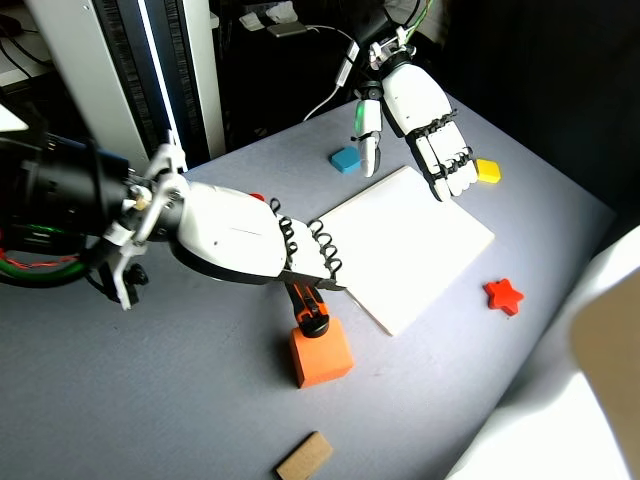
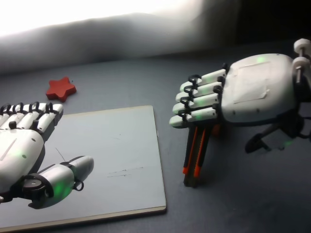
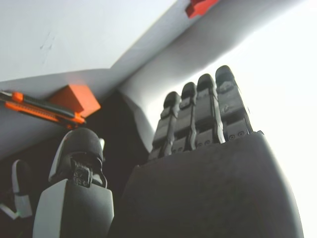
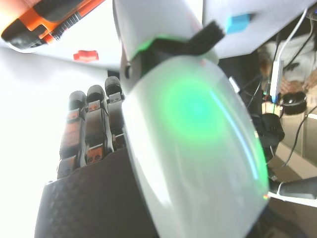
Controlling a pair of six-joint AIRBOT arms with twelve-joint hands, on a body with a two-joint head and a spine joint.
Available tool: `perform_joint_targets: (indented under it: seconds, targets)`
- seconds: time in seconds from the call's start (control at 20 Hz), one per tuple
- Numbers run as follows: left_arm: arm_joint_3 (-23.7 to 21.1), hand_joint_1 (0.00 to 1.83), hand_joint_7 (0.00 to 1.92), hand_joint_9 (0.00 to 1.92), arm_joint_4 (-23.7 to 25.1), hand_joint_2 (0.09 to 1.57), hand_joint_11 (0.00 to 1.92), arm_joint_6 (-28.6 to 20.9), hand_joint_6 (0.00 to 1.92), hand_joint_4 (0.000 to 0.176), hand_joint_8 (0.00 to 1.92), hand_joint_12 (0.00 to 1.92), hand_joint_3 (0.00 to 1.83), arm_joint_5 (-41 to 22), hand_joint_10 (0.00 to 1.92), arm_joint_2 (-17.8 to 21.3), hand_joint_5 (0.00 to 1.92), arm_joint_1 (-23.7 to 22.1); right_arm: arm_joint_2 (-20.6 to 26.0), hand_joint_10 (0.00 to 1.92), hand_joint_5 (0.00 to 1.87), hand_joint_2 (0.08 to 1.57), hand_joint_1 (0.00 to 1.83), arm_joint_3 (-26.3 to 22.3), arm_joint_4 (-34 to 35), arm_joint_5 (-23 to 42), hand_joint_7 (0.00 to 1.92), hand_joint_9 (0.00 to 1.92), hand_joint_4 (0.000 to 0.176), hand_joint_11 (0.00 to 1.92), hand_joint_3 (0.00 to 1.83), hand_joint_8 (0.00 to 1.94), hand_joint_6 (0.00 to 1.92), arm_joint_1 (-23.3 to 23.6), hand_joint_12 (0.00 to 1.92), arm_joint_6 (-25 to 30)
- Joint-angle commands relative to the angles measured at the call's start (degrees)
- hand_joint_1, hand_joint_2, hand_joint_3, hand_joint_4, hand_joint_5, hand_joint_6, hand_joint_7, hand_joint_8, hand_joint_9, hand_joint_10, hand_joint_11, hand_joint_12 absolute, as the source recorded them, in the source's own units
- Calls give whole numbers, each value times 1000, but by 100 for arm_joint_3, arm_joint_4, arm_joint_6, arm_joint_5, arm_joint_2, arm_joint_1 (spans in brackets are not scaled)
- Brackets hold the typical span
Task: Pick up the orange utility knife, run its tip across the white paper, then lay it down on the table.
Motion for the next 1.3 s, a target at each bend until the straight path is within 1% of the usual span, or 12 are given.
perform_joint_targets:
  seconds: [0.0, 0.1, 0.15, 0.3, 0.35, 0.45, 0.55, 0.6, 0.65, 0.75, 1.2, 1.25]
  targets:
    - [36, 74, 2, 0, 331, 1278, 0, 4, 0, 0, 1, 0, 2, -577, 0, -2, 0, -31, -16, 0, 0, 1018, 1059, 30, 82, -183, 0, 0, 0, 0, 0, 0, 0, 52, 0, 65]
    - [83, 71, 3, 0, 330, 1282, 0, -12, 0, 0, 1, 0, 3, -585, 0, -19, 0, -39, -180, 0, 0, 1026, 1053, 128, -478, -273, 0, 0, 0, 0, 0, 0, 0, 24, 0, 560]
    - [111, 74, 20, 13, 330, 1279, 21, -16, 0, 0, 7, 10, 2, -586, 5, -43, 0, -53, -292, 0, 0, 1040, 1031, 210, -574, -323, 0, 0, 0, 0, 0, 0, 0, -33, 0, 680]
    - [134, 74, 7, 3, 330, 1284, 13, -69, 0, 0, 1, 13, 4, -587, 1, -74, 0, -56, -533, 0, 0, 1036, 1053, 398, -584, -433, 0, 0, 0, 0, 0, 0, 0, -122, 0, 680]
    - [134, 105, 1, 1, 330, 1282, 14, -78, 0, 0, 0, 17, 2, -595, 0, -83, 0, -56, -623, 0, 0, 1057, 993, 480, -603, -448, 0, 0, 0, 0, 3, 0, 0, -143, 0, 680]
    - [134, 127, 13, 17, 330, 1280, 22, -92, 0, 0, 5, 29, 1, -615, 7, -106, 0, -50, -788, 0, 0, 1072, 980, 615, -611, -522, 0, 0, 0, 0, 10, 0, 0, -176, 0, 697]
    - [134, 131, 50, 50, 330, 1280, 0, -140, 0, 0, 4, 160, 0, -640, 6, -114, 0, -22, -961, 0, 0, 1057, 1027, 769, -612, -572, 0, 0, 0, 0, 2, 0, 0, -193, 0, 720]
    - [134, 127, 52, 47, 327, 1284, 0, -149, 0, 0, 2, 149, 0, -664, 3, -114, 0, -14, -1057, 0, 0, 1066, 1021, 853, -613, -598, 0, 0, 0, 0, 6, 0, 0, -200, 0, 721]
    - [135, 108, 33, 13, 320, 1286, 0, -149, 0, 0, 1, 66, 1, -675, 1, -114, 0, -14, -1108, 0, 0, 1076, 1032, 891, -613, -601, 0, 0, 0, 0, 10, 0, 0, -206, 0, 720]
    - [138, 98, 8, 0, 300, 1296, 0, -148, 0, 0, 1, 4, 4, -694, 0, -114, 0, -14, -1216, 0, 0, 1085, 1054, 978, -657, -605, 0, 0, 0, 0, 14, 0, 0, -236, 0, 720]
    - [135, 43, 25, 1, 287, 1300, 0, -127, 0, 0, 6, 0, 3, -716, 0, -136, 1, -56, -1582, 0, 0, 1046, 1074, 1291, -829, -702, 0, 0, 0, 0, 0, 0, 0, -473, 0, 716]
    - [135, 66, 18, 0, 287, 1298, 0, -113, 0, 0, 2, 0, 1, -722, 0, -151, 0, -65, -1635, 0, 0, 1050, 1071, 1357, -829, -705, 0, 0, 0, 0, 0, 0, 0, -488, 0, 710]
